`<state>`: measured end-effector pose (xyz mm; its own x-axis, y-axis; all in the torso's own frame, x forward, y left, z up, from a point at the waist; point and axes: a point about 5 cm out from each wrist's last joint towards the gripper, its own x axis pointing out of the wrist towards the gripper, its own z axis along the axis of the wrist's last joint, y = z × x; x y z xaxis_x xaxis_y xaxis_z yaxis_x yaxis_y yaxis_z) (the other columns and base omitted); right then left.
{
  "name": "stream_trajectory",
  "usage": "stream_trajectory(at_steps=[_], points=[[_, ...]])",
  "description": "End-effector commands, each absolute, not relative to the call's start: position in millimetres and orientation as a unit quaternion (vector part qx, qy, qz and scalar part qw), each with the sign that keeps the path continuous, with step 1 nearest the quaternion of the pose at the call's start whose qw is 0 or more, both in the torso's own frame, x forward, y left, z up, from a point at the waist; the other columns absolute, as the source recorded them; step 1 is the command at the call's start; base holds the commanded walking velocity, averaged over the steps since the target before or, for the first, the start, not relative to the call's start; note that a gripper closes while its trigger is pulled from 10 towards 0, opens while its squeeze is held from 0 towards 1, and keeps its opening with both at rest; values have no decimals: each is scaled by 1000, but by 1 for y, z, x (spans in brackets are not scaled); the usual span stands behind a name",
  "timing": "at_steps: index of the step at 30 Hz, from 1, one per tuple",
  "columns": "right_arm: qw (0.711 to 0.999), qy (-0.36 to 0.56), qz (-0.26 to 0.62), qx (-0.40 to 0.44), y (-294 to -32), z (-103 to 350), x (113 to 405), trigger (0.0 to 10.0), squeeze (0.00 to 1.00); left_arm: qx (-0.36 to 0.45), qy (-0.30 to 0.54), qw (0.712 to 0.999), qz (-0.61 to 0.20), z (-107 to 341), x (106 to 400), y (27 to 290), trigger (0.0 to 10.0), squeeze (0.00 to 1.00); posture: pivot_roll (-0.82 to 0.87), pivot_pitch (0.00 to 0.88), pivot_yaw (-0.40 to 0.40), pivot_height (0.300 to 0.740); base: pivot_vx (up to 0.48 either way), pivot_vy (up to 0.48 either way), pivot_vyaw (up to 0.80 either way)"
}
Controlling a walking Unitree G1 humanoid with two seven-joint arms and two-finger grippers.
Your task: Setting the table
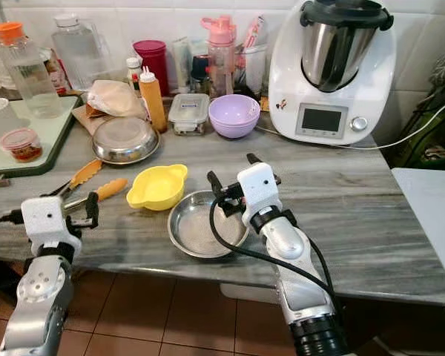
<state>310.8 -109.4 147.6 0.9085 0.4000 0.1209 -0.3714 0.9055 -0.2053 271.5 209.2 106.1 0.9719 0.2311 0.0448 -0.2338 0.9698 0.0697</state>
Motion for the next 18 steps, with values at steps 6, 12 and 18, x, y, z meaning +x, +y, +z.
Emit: stream_trajectory(at_steps=[6,12,18], points=[[977,-80,174,-91,-117,145,311,10000,0,37,-36,990,134,114,275,212,10000,0,-103,0,38,740,0,0,0],[980,-74,160,-91,-123,141,308,10000,0,37,-36,989,135,115,275,215,10000,0,-116,0,52,740,0,0,0],[983,-74,143,-91,-129,140,304,10000,0,38,-30,991,125,111,270,212,10000,0,-141,0,69,740,0,0,0]])
